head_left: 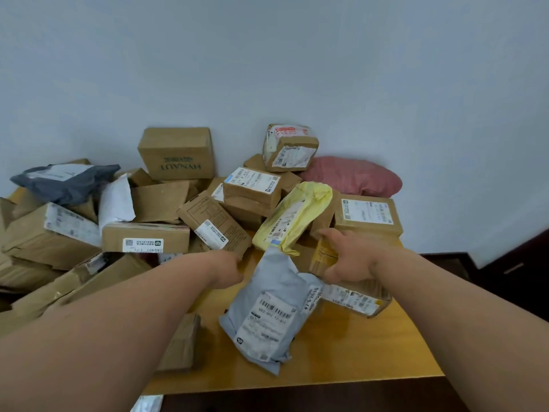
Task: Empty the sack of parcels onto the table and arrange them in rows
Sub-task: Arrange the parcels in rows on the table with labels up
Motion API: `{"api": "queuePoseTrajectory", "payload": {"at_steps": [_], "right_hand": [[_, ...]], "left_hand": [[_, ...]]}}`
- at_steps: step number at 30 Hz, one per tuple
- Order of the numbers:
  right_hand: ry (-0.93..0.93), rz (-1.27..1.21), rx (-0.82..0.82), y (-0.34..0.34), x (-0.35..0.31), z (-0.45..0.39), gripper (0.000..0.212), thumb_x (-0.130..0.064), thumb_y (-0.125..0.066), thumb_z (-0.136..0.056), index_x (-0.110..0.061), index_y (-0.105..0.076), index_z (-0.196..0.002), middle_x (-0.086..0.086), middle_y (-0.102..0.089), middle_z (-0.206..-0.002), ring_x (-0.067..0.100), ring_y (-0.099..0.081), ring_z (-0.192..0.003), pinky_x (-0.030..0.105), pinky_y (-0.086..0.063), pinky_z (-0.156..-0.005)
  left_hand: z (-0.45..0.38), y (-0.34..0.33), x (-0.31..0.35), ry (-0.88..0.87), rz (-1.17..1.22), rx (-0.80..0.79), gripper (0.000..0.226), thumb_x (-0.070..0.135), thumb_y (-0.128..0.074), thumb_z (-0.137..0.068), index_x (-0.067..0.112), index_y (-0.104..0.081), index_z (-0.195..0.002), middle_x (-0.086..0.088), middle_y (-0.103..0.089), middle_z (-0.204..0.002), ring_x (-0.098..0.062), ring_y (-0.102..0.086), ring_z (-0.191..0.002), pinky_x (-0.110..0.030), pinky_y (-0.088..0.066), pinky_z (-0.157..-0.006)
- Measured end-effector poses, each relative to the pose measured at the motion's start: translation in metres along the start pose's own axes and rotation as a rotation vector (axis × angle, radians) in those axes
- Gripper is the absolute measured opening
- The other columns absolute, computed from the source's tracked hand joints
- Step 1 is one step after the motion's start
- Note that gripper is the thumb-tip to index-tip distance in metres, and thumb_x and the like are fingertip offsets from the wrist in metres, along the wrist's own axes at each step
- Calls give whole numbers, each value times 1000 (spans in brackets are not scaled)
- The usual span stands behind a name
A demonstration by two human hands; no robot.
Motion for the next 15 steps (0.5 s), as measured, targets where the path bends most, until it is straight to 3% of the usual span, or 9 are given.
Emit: {"api": "queuePoseTrajectory", "payload": {"at_steps": [4, 6, 8, 11, 15], "right_hand": [[-80, 66, 29, 7, 20, 1, 104, -61, -61, -68, -43, -4, -153, 6, -36, -151, 34, -45, -129, 50, -44, -101], [-97, 124, 87, 13, 25, -1, 96, -54, -57, -76, -37, -6, -155, 5, -38, -150, 34, -43, -132, 53, -37, -106], [-129, 190, 143, 16, 31, -5, 88, -49, -51, -78, -35, -9, -154, 3, -39, -149, 34, -43, -132, 60, -32, -108], [-204, 181, 93, 11, 38, -11, 87, -42, -51, -79, -37, -7, -154, 2, -38, -149, 34, -43, -131, 61, -33, -106], [-217, 156, 133, 5, 35, -18, 73, -26, -51, -81, -29, -25, -149, 4, -36, -145, 33, -43, -126, 54, -39, -101]], "left_hand": [[-2, 8, 6, 40, 80, 72, 42, 17, -42, -104, 10, -47, -145, -12, -52, -144, -28, -53, -129, -32, -45, -99], [-2, 10, 7, 57, 142, 73, 42, 14, -41, -103, 9, -46, -145, -14, -53, -142, -30, -56, -125, -33, -48, -96], [1, 9, 8, 82, 218, 36, 47, 20, -41, -104, 17, -36, -151, -12, -48, -143, -31, -57, -121, -37, -52, -96], [4, 5, 9, 93, 338, -2, 58, 40, -47, -101, 29, -27, -155, -6, -47, -137, -23, -59, -111, -39, -54, -97], [-1, 6, 10, 78, 197, 39, 63, 46, -46, -102, 23, -26, -156, -8, -36, -155, -27, -44, -136, -35, -41, -109]]}}
Point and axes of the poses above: each hand's wrist, its own z-axis away from the middle knuckle, its own y-axis out of the back of the hand, x = y × z, the point moved 4 cm from there along -z, towards the middle knuckle
